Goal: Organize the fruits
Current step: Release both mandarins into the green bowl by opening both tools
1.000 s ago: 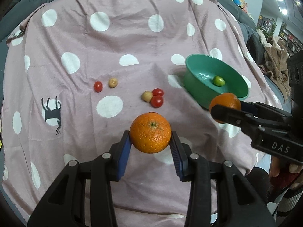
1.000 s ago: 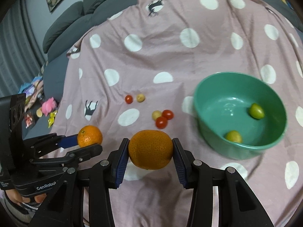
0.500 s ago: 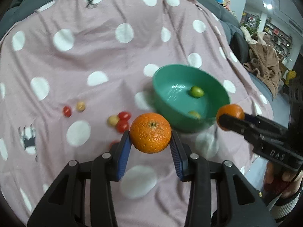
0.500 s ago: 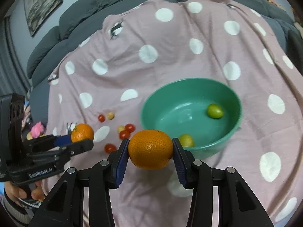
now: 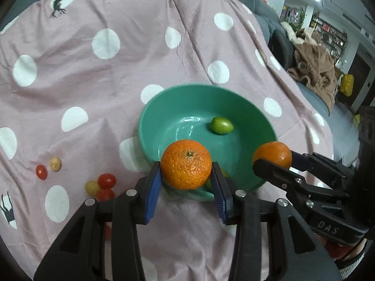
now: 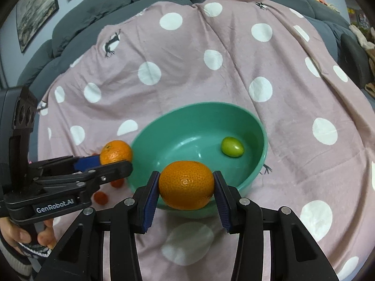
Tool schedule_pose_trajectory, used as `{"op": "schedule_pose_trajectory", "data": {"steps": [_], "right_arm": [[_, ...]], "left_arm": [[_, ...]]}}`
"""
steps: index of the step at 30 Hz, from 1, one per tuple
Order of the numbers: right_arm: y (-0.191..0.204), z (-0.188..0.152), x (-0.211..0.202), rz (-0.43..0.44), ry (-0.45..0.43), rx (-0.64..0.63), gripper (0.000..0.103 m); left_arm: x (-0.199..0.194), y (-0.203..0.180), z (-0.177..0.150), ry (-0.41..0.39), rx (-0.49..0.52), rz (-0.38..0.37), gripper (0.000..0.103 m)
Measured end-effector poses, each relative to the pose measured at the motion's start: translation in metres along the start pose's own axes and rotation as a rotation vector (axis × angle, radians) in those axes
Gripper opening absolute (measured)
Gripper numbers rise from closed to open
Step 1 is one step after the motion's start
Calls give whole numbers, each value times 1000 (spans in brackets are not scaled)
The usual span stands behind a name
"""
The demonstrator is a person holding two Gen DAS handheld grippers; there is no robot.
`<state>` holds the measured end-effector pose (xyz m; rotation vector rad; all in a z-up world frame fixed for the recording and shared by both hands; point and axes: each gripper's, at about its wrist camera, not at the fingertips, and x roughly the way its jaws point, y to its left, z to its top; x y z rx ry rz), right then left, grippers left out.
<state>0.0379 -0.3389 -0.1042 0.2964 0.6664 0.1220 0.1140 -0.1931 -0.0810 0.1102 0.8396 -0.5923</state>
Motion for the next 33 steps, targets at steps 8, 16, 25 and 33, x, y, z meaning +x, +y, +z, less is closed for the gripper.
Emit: {"op": "schedule_pose_trajectory", "data": {"steps": [8, 16, 25, 33], "right_arm": [[0, 0, 10, -25, 22, -28, 47], [2, 3, -7, -22, -15, -26, 49], [14, -15, -32, 69, -14, -16, 49], [47, -32, -25, 119, 77, -57, 50]], "left_arm": [[9, -4, 3, 4, 31, 22, 56], [-23, 14, -3, -48, -11, 35, 72], [-80, 79, -76, -2, -154, 161, 77], [-115, 119, -139, 46, -327, 217, 77]]}}
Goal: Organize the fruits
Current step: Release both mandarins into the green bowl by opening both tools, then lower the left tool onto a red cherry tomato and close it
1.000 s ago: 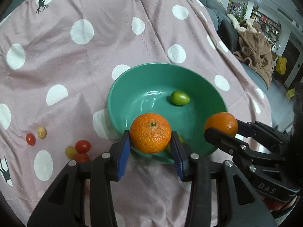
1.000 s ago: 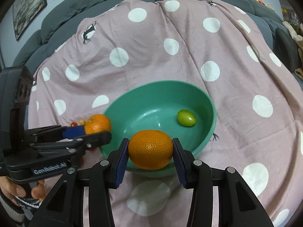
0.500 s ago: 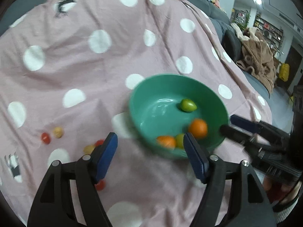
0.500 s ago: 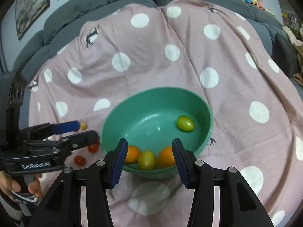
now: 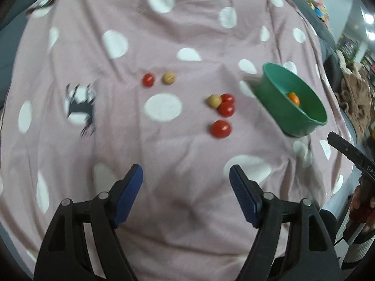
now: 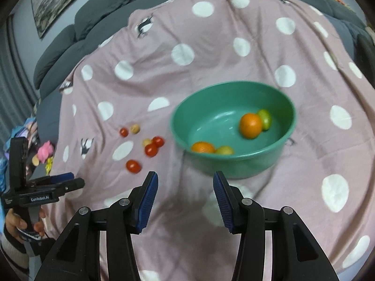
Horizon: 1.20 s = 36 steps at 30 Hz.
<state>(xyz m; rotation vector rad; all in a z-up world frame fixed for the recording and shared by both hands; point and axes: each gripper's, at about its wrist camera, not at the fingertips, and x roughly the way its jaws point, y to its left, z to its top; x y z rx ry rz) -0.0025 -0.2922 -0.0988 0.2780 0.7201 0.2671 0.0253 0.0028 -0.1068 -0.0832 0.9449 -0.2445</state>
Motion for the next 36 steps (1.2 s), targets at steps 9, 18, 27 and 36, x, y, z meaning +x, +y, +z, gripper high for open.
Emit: {"op": "schedule_pose_trajectory", "data": {"steps": [9, 18, 27, 36], "right_arm": [[40, -7, 11, 45, 50, -78, 49], [52, -14, 27, 56, 100, -101, 49], [50, -14, 42, 68, 123, -93, 50], [45, -13, 54, 74, 139, -87, 49]], "left_arm": [[-8, 7, -20, 5, -41, -43, 77], [7, -5, -13, 23, -29, -95, 76], [49, -34, 21, 39, 28, -144, 69], [90, -60, 48, 52, 93, -111, 49]]}}
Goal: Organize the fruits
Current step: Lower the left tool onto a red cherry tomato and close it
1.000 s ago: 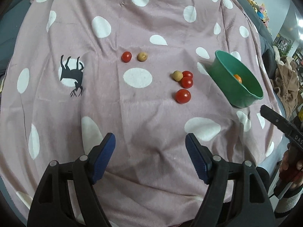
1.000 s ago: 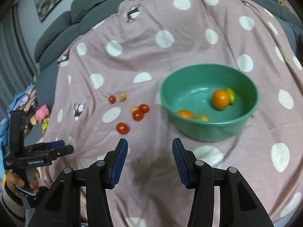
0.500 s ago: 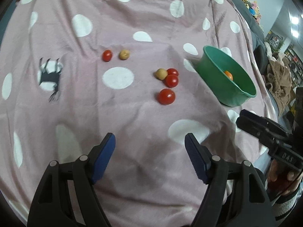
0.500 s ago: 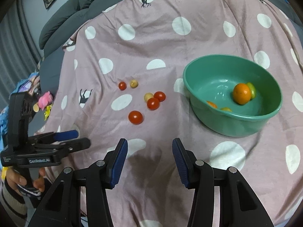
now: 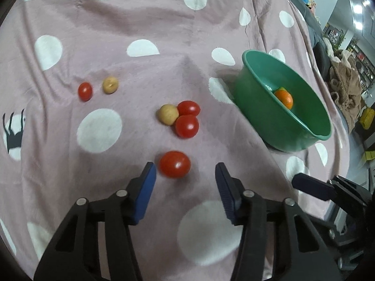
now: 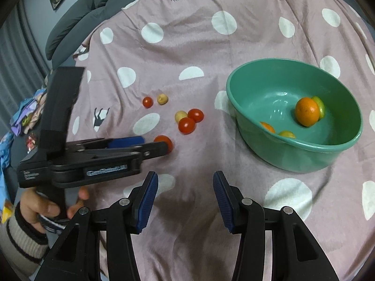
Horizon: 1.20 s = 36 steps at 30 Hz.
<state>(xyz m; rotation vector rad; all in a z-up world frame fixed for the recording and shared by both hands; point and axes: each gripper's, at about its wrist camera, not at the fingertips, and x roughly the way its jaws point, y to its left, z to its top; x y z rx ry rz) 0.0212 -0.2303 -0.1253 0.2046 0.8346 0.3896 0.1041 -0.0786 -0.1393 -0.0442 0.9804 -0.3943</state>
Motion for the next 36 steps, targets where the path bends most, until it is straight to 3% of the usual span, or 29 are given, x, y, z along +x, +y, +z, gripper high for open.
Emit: {"op": "schedule_pose_trajectory", "data": {"steps": [8, 12, 21, 25, 28, 31, 36], "right_arm": [[0, 4, 7, 0, 7, -3, 49], [2, 6, 11, 1, 14, -4, 49], [11, 11, 19, 2, 27, -28, 49], [14, 18, 26, -2, 31, -41, 49], [19, 27, 35, 8, 31, -58, 49], [24, 36, 50, -9, 37, -78, 49], [27, 44, 62, -22, 47, -77, 50]], "left_arm": [[9, 0, 10, -28, 27, 45, 28], [14, 9, 9, -23, 21, 62, 28], [10, 23, 8, -23, -31, -5, 27], [-6, 35, 6, -57, -57, 0, 19], [-20, 50, 2, -84, -91, -15, 19], [-16, 58, -1, -58, -92, -21, 19], [-3, 54, -4, -32, -58, -32, 31]]}}
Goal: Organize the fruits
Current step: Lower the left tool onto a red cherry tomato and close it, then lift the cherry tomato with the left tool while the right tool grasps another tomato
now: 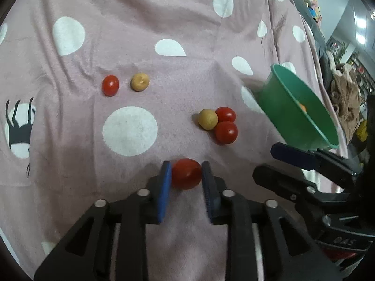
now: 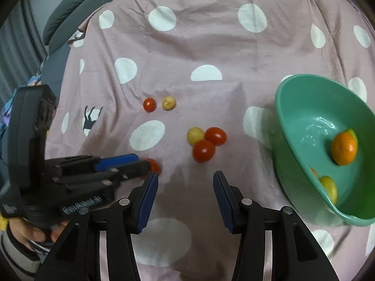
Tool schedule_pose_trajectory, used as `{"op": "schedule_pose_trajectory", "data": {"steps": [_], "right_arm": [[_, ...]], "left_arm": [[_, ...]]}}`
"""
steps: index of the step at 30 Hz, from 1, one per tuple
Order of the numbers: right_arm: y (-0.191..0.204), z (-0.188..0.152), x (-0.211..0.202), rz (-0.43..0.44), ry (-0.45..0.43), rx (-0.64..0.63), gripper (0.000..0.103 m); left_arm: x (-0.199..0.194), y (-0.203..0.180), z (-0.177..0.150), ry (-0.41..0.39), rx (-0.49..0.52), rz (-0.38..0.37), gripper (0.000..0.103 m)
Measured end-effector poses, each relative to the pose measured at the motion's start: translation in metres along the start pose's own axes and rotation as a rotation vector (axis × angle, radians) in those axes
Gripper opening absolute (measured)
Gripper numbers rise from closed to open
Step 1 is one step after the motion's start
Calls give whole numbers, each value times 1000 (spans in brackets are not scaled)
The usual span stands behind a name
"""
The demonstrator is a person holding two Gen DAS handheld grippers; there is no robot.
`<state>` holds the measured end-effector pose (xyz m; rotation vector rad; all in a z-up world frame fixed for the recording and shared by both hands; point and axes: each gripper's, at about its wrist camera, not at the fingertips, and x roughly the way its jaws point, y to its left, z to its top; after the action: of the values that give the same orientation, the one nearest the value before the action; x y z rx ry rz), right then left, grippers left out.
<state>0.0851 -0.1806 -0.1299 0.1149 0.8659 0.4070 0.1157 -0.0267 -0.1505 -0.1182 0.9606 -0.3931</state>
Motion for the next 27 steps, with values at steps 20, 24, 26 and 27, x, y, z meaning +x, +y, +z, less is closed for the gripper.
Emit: {"op": "schedule_pose_trajectory", "data": {"steps": [20, 24, 26, 27], "right_arm": [[-1, 26, 48, -70, 78, -57, 49], [-2, 31, 62, -81, 111, -59, 49], [-1, 32, 66, -102, 131, -63, 49], [-1, 32, 66, -102, 137, -70, 49]], "left_arm": [[-10, 25, -3, -13, -66, 7, 30], [-14, 22, -2, -27, -53, 22, 30], [-17, 21, -2, -34, -46, 33, 30], [-17, 21, -2, -35, -43, 37, 30]]}}
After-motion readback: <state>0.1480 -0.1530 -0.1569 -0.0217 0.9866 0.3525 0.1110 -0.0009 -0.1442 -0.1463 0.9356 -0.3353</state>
